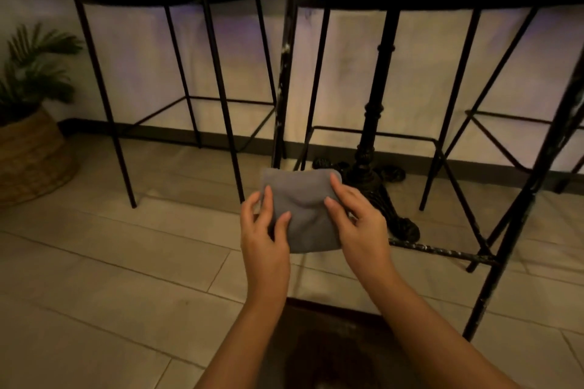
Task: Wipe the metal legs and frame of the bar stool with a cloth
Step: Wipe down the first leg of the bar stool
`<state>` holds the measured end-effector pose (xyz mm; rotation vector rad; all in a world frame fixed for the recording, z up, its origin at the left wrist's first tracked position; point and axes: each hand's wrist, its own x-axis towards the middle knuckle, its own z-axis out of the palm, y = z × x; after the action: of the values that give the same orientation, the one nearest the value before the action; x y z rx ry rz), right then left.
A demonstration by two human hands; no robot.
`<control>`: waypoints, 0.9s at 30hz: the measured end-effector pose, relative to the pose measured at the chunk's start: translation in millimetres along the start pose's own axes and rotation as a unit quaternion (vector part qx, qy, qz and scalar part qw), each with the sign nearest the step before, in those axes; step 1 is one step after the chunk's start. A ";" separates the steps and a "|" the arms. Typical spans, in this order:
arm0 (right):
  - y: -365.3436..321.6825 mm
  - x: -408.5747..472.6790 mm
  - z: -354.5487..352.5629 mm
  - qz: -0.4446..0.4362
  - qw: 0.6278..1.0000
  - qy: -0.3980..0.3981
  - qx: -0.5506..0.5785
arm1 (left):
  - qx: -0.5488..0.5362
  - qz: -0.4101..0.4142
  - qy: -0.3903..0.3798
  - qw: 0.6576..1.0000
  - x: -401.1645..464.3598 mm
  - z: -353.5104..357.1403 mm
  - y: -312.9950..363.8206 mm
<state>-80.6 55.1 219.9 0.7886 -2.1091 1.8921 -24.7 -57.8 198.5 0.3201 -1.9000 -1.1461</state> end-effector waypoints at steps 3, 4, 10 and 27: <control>-23.2 23.5 3.6 -0.029 1.000 0.006 0.008 | -0.010 0.008 0.023 1.000 23.2 -1.8 13.5; -30.2 30.8 4.5 -0.040 0.999 0.006 0.015 | -0.020 0.007 0.028 0.999 29.5 -1.5 17.2; -56.0 73.0 11.6 -0.103 0.994 0.034 0.001 | -0.057 0.010 0.073 0.996 68.9 11.7 31.5; -88.7 167.0 35.9 -0.238 0.966 0.088 -0.049 | -0.180 0.033 0.124 0.975 166.9 49.0 47.5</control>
<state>-168.2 -25.2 371.3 0.9596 -1.6995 1.5291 -151.6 -102.6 318.5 0.1860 -1.4444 -1.3115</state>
